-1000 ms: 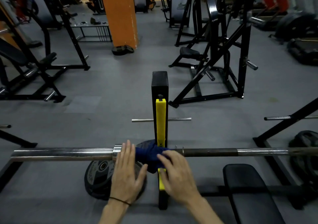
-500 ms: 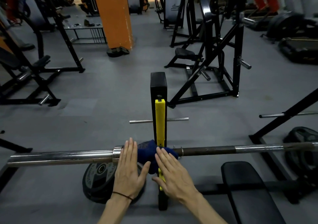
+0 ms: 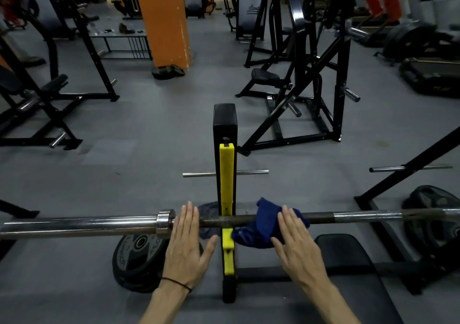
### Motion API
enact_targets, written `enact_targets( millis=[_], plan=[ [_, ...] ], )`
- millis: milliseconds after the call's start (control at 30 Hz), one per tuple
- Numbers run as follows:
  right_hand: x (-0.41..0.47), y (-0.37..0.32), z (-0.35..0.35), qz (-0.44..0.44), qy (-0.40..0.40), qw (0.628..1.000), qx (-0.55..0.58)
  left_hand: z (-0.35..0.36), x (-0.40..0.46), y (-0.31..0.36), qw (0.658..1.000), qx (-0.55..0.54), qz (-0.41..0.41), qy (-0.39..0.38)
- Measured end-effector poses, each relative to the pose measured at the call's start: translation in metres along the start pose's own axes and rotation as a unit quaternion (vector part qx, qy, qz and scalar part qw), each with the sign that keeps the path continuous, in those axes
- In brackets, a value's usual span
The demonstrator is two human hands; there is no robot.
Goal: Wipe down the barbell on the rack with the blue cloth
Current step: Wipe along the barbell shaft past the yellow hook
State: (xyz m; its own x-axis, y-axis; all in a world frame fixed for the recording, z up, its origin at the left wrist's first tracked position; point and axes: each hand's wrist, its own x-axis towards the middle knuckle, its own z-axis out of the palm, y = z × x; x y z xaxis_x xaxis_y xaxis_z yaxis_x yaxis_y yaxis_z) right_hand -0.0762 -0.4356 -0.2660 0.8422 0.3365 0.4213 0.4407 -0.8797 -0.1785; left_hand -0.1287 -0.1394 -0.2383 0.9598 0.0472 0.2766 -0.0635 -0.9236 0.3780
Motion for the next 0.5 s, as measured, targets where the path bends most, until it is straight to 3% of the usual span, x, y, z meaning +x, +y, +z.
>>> enact_targets(
  millis=[167, 233, 400, 500],
  plan=[
    [0.003, 0.028, -0.006, 0.140, 0.015, 0.990, -0.020, 0.008, 0.008, 0.004, 1.000, 0.013, -0.003, -0.019],
    [0.013, 0.011, -0.002, 0.154, 0.017, 0.988, -0.015, 0.010, 0.012, 0.004, 0.999, 0.023, -0.008, -0.032],
    [0.041, -0.061, 0.023, 0.089, 0.005, 0.996, 0.031, 0.013, 0.030, 0.004, 0.996, 0.053, -0.036, -0.066],
    [0.050, -0.086, 0.027, 0.000, -0.016, 1.000, 0.027, 0.016, 0.038, 0.006, 0.996, 0.090, -0.007, -0.015]
  ],
)
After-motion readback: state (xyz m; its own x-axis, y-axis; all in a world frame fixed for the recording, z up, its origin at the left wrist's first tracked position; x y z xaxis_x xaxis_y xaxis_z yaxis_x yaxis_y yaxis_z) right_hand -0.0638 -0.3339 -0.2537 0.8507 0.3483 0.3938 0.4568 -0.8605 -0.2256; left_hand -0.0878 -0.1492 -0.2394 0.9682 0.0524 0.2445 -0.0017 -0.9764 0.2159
